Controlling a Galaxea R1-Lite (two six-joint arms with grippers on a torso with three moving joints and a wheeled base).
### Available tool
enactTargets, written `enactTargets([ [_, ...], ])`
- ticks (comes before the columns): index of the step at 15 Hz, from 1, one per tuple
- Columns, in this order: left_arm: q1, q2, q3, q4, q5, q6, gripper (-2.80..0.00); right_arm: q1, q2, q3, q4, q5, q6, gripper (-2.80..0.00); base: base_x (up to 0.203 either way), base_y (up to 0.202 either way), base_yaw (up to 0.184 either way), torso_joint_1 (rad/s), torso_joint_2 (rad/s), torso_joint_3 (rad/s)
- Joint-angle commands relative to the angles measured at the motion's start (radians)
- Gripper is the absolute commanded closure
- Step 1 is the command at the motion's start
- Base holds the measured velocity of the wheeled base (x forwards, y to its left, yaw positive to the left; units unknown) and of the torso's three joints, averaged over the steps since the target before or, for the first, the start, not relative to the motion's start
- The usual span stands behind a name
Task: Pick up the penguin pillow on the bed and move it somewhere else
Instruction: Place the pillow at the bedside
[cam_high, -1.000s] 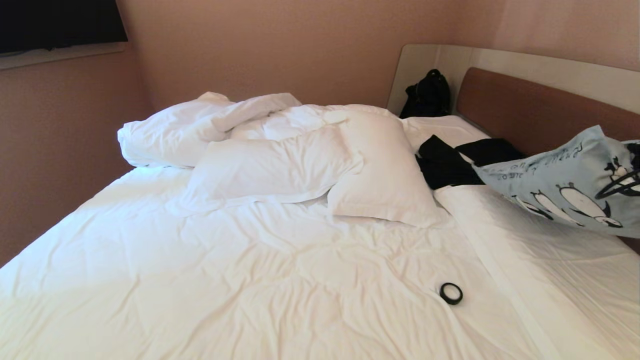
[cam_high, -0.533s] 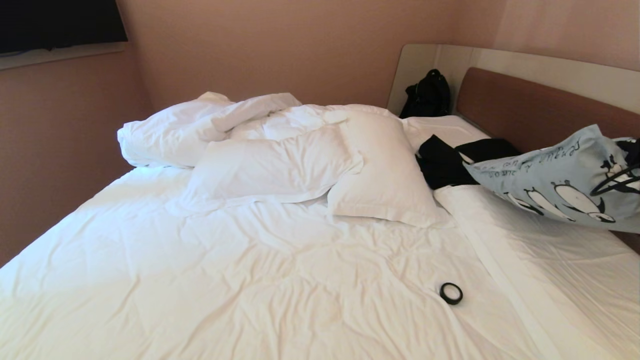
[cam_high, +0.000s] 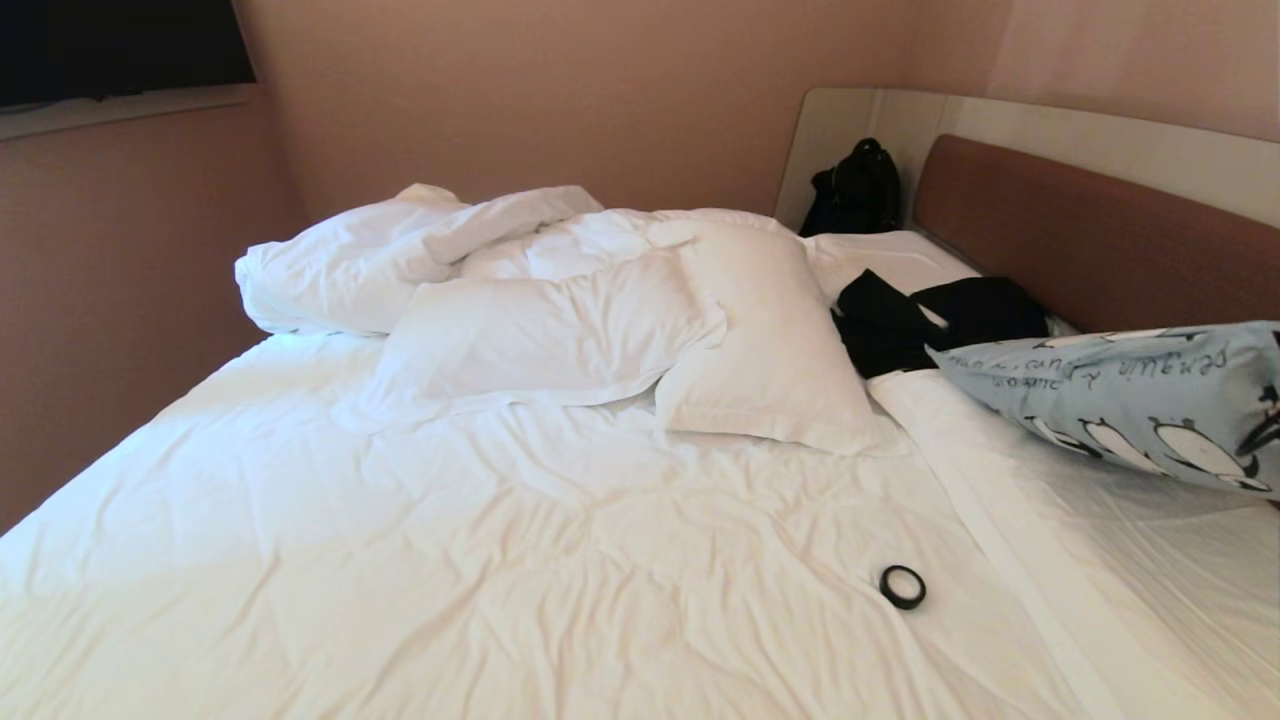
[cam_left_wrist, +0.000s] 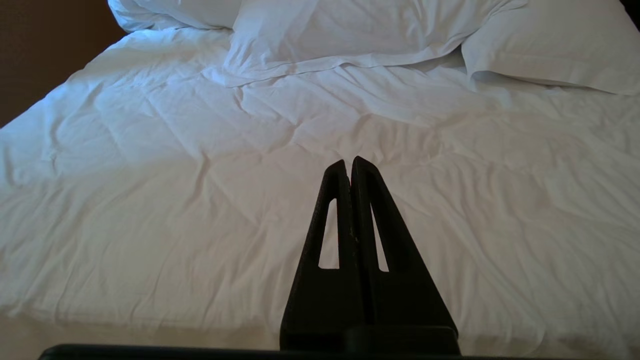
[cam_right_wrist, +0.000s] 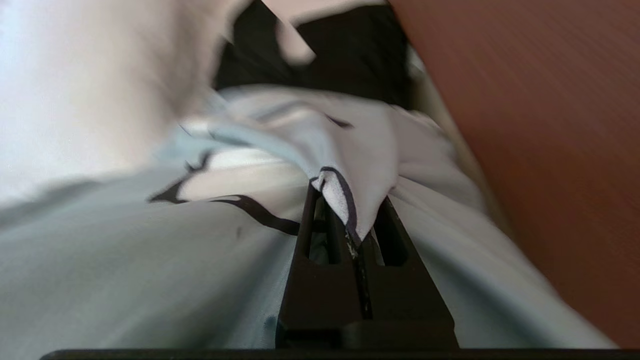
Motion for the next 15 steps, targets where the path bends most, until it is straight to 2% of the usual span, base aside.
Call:
enactTargets([
  [1,0.0,0.0,0.002,0.0,0.0,-0.001,0.0,-0.094,0.07,0.014,-0.004,0.089,-0.223,0.0,0.0,0.0,0.0,0.0,0.0,0.0],
  [3,0.0,0.0,0.002,0.0,0.0,-0.001,0.0,-0.145,0.11,0.018,-0.002,0.122,-0.261,0.0,0.0,0.0,0.0,0.0,0.0,0.0],
  [9,0.0,0.0,0.002,0.0,0.0,-0.001,0.0,-0.216,0.279,0.068,-0.001,0.128,-0.39,0.0,0.0,0.0,0.0,0.0,0.0,0.0],
  [15,0.0,0.0,0.002,0.0,0.0,-0.001,0.0,-0.251,0.257,0.207,-0.007,0.147,-0.449,0.0,0.0,0.0,0.0,0.0,0.0,0.0],
])
